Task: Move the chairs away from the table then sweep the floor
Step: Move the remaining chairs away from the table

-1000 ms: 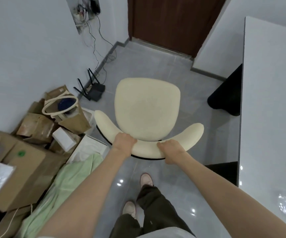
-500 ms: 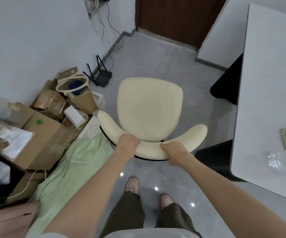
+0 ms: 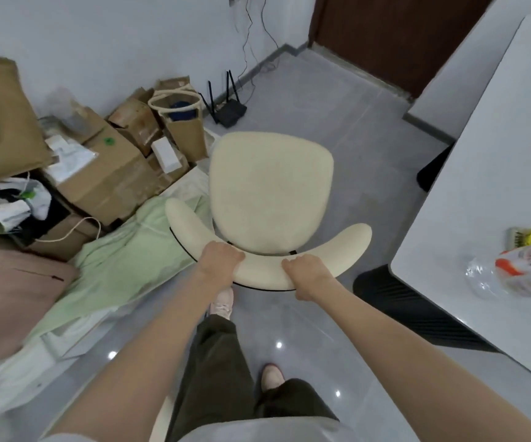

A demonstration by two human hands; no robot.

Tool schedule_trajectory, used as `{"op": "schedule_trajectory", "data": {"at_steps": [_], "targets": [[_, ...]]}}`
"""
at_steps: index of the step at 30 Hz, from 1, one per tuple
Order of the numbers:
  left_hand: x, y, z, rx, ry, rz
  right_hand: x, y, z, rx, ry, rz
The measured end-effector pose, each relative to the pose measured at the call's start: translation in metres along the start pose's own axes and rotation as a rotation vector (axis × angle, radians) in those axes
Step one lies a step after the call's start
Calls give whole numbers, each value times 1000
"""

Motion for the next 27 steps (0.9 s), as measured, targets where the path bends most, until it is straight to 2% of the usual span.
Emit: {"op": "schedule_trajectory", "data": {"at_steps": [11, 27], "targets": [[-108, -47, -47, 6, 48, 46, -81, 68, -60, -24, -5, 102], [-212, -120, -70, -5, 18, 24, -181, 111, -122, 11, 46, -3]]}}
Point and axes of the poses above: each hand's wrist, its own x-axis towards the middle knuckle, its own z-axis out of the back of the hand, y = z × x, the point moved 2 cm from there along x, towards the middle knuckle, and after that the axes turned 8 degrees about z, right-handed, at the moved point
